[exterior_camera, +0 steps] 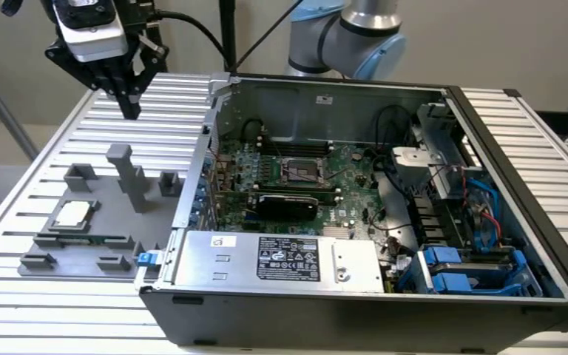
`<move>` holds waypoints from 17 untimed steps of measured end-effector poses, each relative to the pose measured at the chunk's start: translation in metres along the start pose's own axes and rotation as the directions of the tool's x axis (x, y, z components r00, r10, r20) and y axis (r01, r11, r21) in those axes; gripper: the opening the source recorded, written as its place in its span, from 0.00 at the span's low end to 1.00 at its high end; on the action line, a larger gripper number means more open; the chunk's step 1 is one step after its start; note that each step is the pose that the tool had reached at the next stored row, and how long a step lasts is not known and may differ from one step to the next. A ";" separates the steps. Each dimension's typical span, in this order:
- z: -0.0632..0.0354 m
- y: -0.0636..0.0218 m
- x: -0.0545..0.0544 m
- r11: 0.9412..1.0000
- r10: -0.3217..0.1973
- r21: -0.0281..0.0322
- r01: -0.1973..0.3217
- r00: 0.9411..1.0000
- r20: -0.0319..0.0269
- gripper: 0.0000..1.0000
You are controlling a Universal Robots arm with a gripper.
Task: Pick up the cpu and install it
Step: 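Reach for the cpu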
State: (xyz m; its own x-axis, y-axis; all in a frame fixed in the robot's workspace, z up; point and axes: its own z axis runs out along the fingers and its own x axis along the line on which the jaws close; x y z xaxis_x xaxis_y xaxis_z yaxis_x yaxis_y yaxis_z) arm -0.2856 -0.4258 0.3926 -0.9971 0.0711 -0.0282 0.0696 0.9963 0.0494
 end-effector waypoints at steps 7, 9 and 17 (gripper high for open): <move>-0.0005 -0.0046 0.032 1.000 0.000 0.000 0.000 1.000 0.000 0.11; -0.0003 -0.0059 0.041 1.000 0.000 0.000 0.000 1.000 0.000 0.11; 0.0054 -0.0100 0.077 1.000 0.000 0.000 0.000 1.000 0.000 0.11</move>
State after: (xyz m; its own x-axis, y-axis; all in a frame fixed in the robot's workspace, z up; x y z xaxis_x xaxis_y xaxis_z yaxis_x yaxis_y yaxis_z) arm -0.3629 -0.4300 0.3845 -0.9971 0.0712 -0.0281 0.0698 0.9963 0.0494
